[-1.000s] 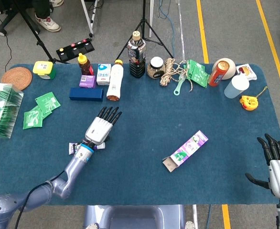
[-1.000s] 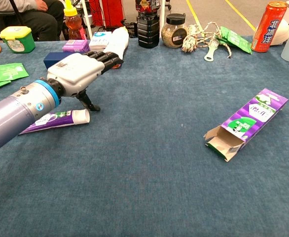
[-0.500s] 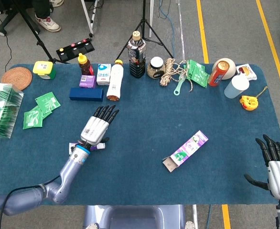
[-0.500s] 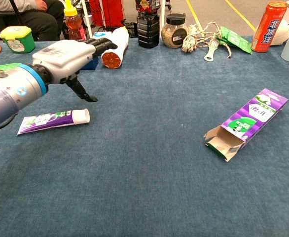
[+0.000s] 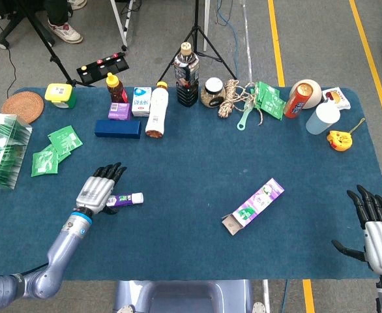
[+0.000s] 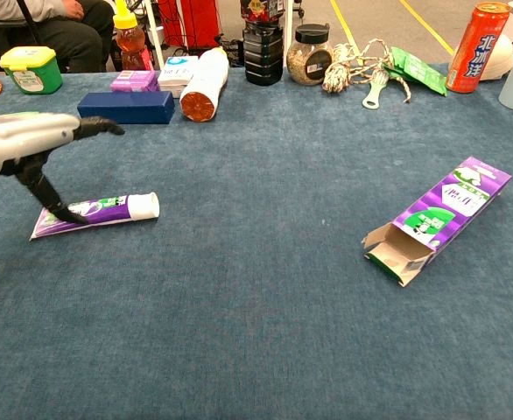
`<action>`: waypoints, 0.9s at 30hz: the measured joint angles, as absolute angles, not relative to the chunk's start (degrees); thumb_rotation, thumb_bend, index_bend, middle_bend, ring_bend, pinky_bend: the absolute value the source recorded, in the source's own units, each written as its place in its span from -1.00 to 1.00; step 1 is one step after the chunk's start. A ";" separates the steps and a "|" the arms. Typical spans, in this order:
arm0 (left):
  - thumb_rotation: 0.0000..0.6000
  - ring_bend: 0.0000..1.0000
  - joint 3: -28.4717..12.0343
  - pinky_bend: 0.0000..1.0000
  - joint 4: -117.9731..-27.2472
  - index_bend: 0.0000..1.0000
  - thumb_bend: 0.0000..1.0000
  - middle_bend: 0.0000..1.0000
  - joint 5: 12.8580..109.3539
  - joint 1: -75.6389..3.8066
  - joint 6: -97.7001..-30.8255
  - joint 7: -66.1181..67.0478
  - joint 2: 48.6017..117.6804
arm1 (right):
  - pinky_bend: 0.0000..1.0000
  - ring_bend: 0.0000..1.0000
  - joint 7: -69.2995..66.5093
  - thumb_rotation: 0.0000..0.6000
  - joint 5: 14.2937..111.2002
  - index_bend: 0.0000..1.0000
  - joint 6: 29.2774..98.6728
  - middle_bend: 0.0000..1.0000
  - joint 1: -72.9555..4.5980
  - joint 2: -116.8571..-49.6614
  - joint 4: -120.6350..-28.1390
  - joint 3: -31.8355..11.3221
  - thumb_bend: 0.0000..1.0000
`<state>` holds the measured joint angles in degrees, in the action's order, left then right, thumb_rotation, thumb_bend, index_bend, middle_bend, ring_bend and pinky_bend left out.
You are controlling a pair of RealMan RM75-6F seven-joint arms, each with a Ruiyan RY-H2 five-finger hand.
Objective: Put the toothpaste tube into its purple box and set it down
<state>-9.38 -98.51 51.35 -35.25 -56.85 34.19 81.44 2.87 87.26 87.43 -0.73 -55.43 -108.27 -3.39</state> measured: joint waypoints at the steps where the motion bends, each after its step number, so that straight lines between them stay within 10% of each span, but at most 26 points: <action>1: 1.00 -1.00 -9.05 -0.85 -98.53 -1.00 -0.80 -1.00 51.31 -35.11 -56.24 33.53 81.13 | -1.00 -1.00 2.77 1.00 87.31 -0.88 87.44 -1.00 -0.72 -55.39 -108.28 -3.36 -1.00; 17: 1.00 -1.00 -4.81 -0.85 -91.33 -0.96 -0.62 -0.99 54.35 -36.04 -51.80 29.28 82.62 | -1.00 -1.00 2.13 1.00 88.09 -0.88 87.64 -1.00 -0.66 -55.18 -108.35 -2.96 -1.00; 27: 1.00 -0.79 -4.32 -0.43 -90.04 -0.56 -0.37 -0.70 54.88 -36.27 -53.29 27.98 83.71 | -1.00 -1.00 2.06 1.00 87.99 -0.86 87.44 -1.00 -0.80 -55.13 -108.29 -2.92 -1.00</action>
<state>-4.32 -90.04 54.88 -36.27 -53.29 27.98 83.71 2.06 87.99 87.44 -0.80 -55.13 -108.29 -2.92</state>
